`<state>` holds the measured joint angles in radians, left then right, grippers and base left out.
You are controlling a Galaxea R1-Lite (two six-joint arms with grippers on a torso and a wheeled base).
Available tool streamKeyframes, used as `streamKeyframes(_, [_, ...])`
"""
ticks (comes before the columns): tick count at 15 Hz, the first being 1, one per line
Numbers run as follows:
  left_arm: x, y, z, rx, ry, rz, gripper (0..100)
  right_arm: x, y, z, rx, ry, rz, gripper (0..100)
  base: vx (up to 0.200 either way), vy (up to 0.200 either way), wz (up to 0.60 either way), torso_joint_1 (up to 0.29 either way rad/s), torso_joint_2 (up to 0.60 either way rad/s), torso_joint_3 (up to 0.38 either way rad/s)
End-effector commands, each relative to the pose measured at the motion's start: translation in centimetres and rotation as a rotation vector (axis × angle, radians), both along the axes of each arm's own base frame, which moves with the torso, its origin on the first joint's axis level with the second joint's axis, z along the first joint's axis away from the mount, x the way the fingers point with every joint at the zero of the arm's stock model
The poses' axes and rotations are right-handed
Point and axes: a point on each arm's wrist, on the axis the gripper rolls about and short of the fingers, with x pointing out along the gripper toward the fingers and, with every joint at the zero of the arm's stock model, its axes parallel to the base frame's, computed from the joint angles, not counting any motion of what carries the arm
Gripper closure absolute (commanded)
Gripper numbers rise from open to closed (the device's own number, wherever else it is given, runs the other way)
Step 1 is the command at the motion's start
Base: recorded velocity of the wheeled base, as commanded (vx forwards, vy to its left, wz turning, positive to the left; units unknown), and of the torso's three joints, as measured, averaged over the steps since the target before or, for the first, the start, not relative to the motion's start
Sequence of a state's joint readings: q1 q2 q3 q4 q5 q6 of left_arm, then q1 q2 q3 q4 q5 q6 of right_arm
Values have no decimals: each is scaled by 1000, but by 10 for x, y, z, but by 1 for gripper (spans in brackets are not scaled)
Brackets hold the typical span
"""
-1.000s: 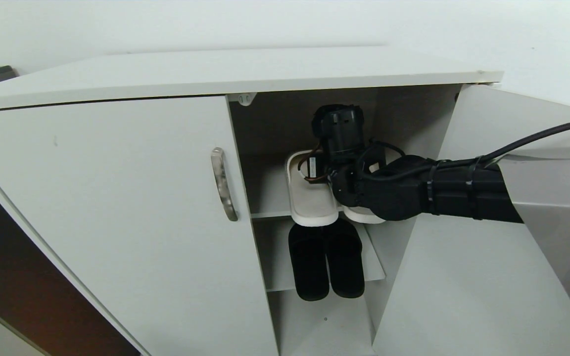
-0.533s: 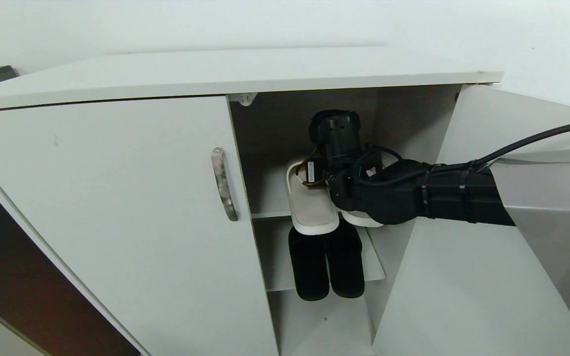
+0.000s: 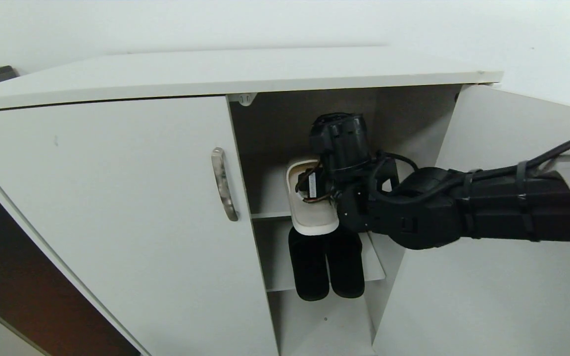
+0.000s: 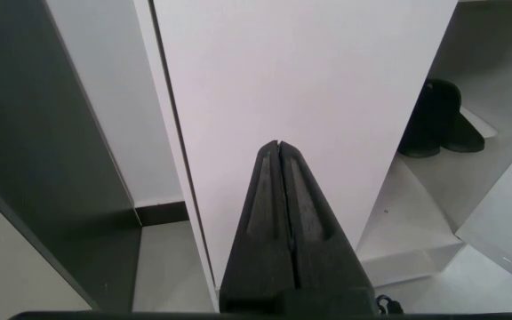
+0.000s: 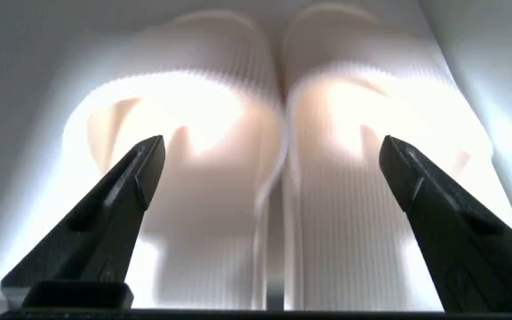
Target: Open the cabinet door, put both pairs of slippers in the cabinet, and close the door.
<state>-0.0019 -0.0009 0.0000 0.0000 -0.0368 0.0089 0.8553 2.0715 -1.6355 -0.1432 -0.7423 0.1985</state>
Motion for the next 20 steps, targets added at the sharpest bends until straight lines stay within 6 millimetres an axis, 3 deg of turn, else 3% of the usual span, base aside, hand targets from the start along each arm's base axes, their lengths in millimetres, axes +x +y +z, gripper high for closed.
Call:
streamKeyframes(1, [0,0,0,0,1,0,100,-38,-11,19,35,-33,42,0,0,0,0,0,0,0])
streamKeyframes(3, [0,0,0,0,1,-1,100,-75,-18,5,18,-19,112,0,0,0,0,0,0,0])
streamKeyframes(4, [0,0,0,0,1,0,100,-84,-20,1,22,-23,124,100,0,0,0,0,0,0])
streamKeyframes(10, [0,0,0,0,1,0,100,-113,-42,-8,25,-31,151,100,0,0,0,0,0,0])
streamKeyframes(20, [0,0,0,-1,1,0,100,-114,-42,-21,-8,-4,152,100,0,0,0,0,0,0])
